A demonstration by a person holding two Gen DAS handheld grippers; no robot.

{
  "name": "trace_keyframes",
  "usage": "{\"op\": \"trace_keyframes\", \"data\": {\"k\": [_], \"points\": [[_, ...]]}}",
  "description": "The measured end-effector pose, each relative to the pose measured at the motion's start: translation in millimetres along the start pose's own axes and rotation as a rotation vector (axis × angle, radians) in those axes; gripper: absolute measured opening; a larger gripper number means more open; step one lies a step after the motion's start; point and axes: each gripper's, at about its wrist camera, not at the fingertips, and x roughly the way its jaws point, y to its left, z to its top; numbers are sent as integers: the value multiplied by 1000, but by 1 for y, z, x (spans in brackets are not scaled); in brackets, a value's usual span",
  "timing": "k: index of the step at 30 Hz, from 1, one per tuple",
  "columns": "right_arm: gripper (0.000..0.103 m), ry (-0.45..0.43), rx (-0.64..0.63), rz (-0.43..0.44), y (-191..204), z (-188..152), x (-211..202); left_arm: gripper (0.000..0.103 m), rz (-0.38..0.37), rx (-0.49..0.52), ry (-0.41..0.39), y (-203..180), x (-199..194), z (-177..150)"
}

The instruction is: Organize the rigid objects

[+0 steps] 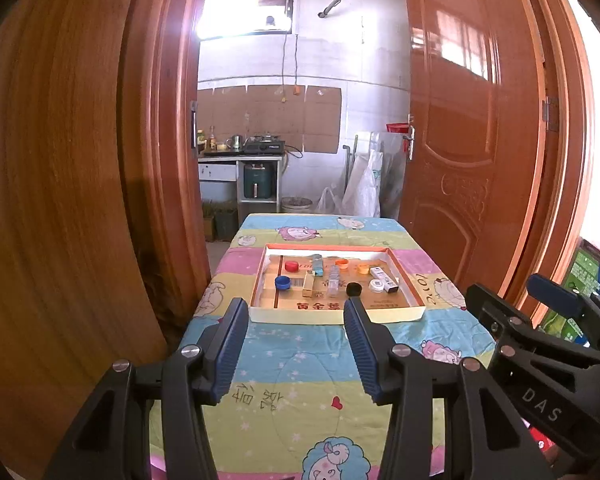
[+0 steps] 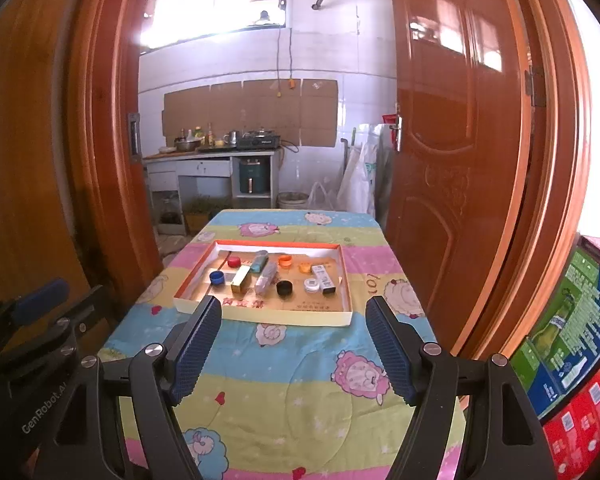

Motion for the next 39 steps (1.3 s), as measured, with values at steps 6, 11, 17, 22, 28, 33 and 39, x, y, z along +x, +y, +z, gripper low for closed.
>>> {"op": "trace_keyframes", "data": {"k": [6, 11, 17, 22, 28, 33, 39], "points": [[76, -6, 5, -3, -2, -1, -5, 50, 11, 4, -4, -1, -2, 0], [76, -7, 3, 0, -1, -1, -6, 50, 20, 11, 2, -2, 0, 1], [76, -7, 3, 4, 0, -1, -7, 50, 39, 20, -3, -2, 0, 0], [76, -8, 3, 3, 0, -1, -7, 50, 53, 27, -4, -2, 1, 0], [76, -8, 3, 4, -1, -1, -7, 50, 50, 36, -1, -4, 2, 0], [76, -8, 4, 4, 0, -1, -8, 50, 50, 36, -1, -3, 2, 0], [76, -9, 3, 4, 0, -1, -8, 50, 50, 37, -1, -3, 2, 0]]}}
